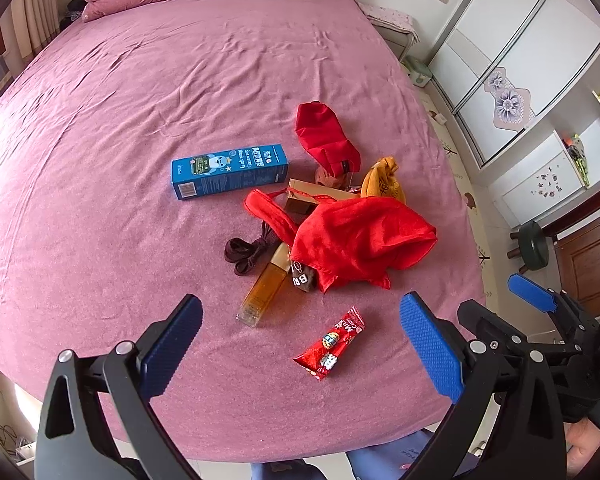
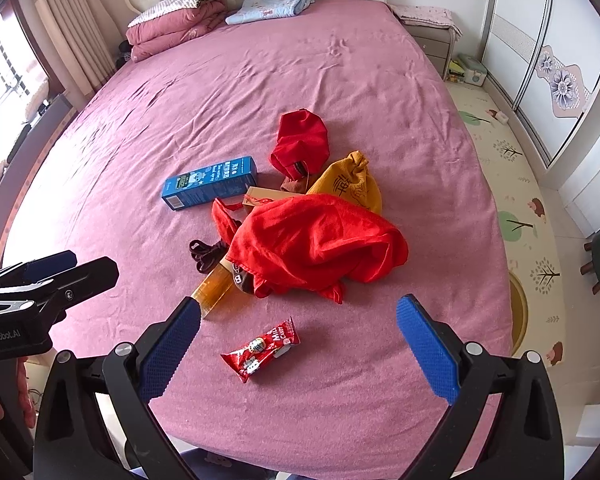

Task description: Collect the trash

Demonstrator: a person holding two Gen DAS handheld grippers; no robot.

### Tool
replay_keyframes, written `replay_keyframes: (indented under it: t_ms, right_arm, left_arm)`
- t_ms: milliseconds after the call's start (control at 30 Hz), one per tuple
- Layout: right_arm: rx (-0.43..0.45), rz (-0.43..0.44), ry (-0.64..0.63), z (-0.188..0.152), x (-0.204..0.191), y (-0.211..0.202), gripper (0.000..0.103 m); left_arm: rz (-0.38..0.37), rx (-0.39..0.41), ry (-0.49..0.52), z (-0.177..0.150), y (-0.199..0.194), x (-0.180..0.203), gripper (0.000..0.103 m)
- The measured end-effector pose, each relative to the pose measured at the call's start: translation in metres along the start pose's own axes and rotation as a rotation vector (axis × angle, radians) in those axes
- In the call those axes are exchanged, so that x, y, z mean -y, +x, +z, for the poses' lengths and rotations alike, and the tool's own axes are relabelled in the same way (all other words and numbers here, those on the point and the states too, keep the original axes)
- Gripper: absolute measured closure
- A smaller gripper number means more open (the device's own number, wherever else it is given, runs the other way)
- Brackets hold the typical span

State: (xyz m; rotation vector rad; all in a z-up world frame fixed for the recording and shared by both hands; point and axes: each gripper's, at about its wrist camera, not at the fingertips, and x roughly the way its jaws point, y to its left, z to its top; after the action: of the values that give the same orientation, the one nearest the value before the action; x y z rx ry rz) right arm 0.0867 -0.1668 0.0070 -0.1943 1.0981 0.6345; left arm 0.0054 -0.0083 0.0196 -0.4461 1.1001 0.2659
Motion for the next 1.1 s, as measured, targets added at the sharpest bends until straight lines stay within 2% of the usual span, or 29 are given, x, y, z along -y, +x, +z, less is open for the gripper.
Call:
replay_keyframes:
  t_ms: [467,1100]
  right_arm:
    - [-0.003,0.008,0.001,0.0016,0.0006,0.0014,0.009]
    - [-0.020,0.017,0.004,-0.0004,-0.0006,0.0080,0.009]
  left_arm:
    - [-0.005,-0.014,0.021,0.0003,0.0050,0.0039,0.004]
    - [-0.007,-0.035,0.000,0.0030,0.0107,-0.0041,0.004]
